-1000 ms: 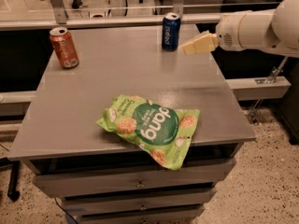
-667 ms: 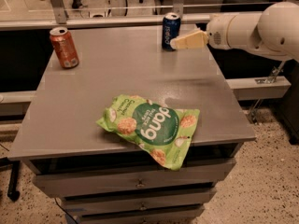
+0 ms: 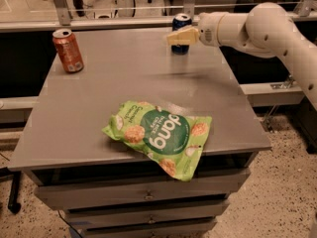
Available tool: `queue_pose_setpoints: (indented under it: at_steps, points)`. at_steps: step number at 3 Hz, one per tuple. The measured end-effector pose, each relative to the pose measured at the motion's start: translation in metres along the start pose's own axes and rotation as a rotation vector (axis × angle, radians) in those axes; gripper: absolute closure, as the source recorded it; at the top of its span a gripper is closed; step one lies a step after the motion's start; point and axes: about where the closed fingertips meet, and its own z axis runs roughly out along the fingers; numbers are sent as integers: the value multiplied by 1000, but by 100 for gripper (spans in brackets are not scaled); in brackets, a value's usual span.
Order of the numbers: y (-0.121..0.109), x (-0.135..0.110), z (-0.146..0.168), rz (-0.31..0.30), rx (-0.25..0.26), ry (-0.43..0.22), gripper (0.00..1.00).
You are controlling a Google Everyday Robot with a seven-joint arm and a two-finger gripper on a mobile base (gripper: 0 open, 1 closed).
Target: Move pepsi can near green rice chip bag
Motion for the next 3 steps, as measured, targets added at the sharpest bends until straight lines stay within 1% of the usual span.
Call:
queue_pose_setpoints:
  at_steps: [1, 2, 3]
  points:
    - [2, 0, 29, -32, -29, 20, 0]
    - [-4, 9, 46, -59, -30, 49, 0]
    - [-11, 23, 54, -72, -22, 73, 0]
